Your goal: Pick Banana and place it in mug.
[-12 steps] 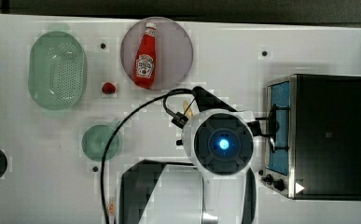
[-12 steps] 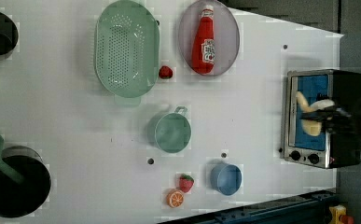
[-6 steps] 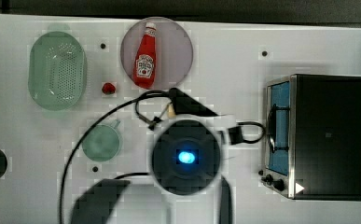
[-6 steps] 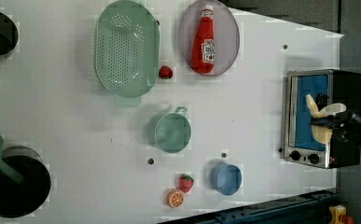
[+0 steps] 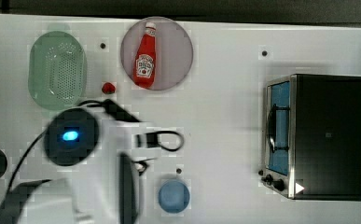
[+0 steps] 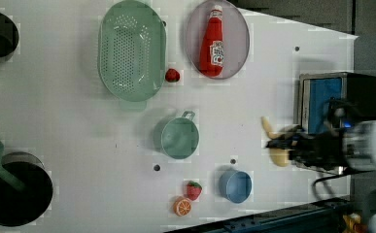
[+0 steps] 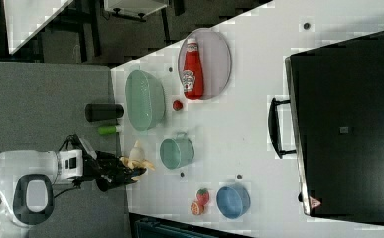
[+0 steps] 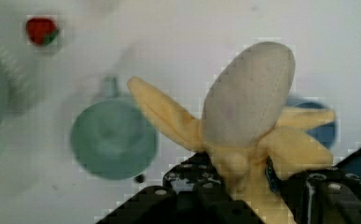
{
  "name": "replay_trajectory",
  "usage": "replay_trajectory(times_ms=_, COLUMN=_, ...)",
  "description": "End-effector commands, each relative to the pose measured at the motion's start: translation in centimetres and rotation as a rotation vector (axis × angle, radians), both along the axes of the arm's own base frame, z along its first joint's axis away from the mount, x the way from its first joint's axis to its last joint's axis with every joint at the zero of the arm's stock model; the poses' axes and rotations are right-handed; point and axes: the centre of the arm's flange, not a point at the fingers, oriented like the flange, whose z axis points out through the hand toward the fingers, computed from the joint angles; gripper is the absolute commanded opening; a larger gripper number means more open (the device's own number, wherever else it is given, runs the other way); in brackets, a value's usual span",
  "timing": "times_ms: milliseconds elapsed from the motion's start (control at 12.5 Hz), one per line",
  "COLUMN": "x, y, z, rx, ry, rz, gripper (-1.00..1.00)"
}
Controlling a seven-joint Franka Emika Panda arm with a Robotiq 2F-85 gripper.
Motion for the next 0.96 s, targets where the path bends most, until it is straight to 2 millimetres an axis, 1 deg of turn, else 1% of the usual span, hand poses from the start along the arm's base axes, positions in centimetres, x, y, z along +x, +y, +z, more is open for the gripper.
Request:
replay_trajectory(times_ms=80, x=-0.2, y=5.8, z=-0.8, rx=0.031, ry=-0.045, rz=-0.107, gripper=-0.26)
replay_trajectory(times_ms=240, x=0.2, y=8.4, z=-3.4, rx=0.052, ry=-0.058, rz=-0.142, gripper=-0.26)
replay_trajectory(times_ms=480, x=0.5, y=10.8, z=-8.0, rx=0.069, ry=-0.025, rz=-0.214, gripper=-0.26)
replay_trajectory(times_ms=720, x=0.9, y=11.6, z=-12.5, rx=0.097, ry=-0.031, rz=-0.235, gripper=-0.26)
replay_trajectory(times_ms=960, x=0.8, y=10.7, z=-16.4, rx=0.082, ry=-0.07, rz=-0.196, gripper=-0.26)
